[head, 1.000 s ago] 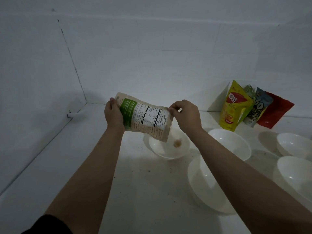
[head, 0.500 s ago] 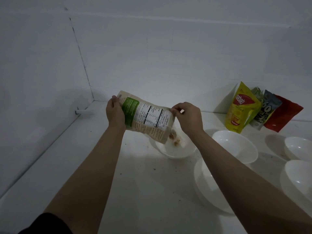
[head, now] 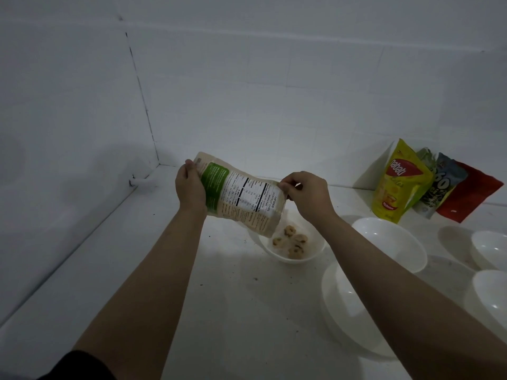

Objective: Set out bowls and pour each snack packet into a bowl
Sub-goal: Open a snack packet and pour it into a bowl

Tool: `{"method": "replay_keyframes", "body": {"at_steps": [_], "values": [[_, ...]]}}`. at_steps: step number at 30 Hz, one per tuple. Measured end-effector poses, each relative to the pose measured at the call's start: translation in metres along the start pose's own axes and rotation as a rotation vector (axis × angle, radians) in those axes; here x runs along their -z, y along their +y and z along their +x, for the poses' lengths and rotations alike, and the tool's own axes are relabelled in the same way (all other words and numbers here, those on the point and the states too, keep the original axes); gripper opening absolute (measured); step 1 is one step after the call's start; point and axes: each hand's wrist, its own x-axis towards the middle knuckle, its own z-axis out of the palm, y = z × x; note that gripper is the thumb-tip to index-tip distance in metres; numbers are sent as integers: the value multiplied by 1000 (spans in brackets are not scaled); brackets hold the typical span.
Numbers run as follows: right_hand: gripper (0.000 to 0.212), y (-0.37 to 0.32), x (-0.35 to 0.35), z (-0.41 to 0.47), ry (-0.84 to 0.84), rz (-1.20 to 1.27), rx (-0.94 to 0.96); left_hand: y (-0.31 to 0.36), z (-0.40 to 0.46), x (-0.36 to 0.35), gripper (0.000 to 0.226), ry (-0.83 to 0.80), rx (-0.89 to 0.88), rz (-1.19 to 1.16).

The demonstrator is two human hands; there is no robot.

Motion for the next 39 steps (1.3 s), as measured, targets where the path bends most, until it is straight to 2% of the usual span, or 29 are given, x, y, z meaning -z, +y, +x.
{"method": "replay_keyframes", "body": {"at_steps": [12, 18, 31, 39], "values": [[11, -5, -3, 3, 29, -10, 23, 2, 3, 4, 35, 9, 7, -32], [13, -5, -7, -1, 8, 122, -58, 5, 7, 8, 35, 19, 0, -63], [13, -10, 1, 1, 13, 57, -7, 11, 3, 3, 34, -11, -19, -54], [15, -13, 5, 3, -31, 83, -63, 16, 4, 2, 38, -24, -22, -36]]}}
